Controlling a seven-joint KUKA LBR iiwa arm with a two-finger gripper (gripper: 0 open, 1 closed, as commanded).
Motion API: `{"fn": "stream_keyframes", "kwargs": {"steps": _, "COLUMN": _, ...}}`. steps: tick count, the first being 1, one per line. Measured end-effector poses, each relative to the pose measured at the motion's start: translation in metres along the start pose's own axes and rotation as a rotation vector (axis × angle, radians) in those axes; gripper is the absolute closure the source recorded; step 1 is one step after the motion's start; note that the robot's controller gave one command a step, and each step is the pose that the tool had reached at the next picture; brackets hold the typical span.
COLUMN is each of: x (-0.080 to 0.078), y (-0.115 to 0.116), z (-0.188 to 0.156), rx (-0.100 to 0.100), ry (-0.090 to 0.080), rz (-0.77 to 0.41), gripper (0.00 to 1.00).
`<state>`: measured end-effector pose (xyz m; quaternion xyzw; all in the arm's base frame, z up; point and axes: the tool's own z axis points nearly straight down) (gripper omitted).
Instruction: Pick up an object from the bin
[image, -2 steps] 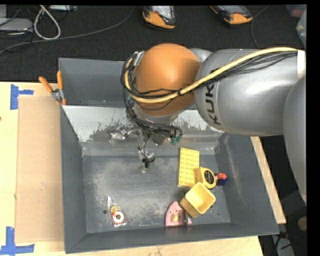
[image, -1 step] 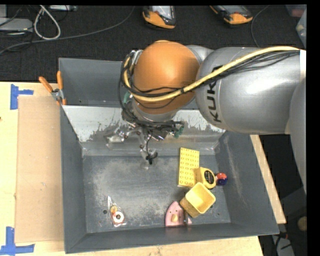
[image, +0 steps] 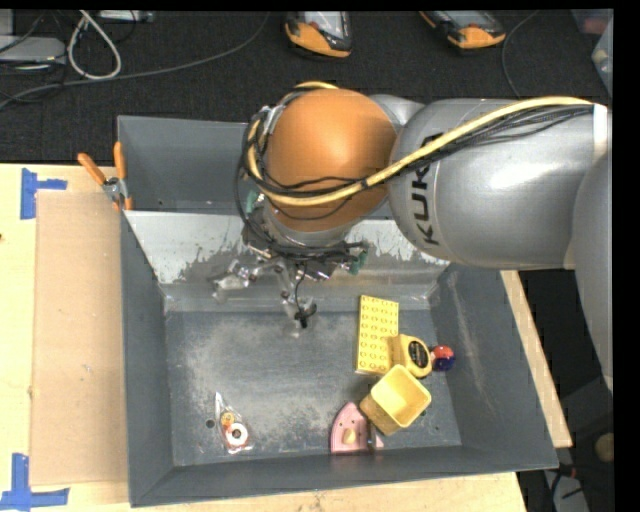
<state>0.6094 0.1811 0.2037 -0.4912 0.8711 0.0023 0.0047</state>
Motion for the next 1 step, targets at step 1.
{"fn": "stream_keyframes", "kwargs": {"steps": 1, "x": 0.0037, "y": 0.1011, "z": -0.0734, "rx": 0.000, "ry": -0.005, "rz": -0.093, "gripper": 1.00}}
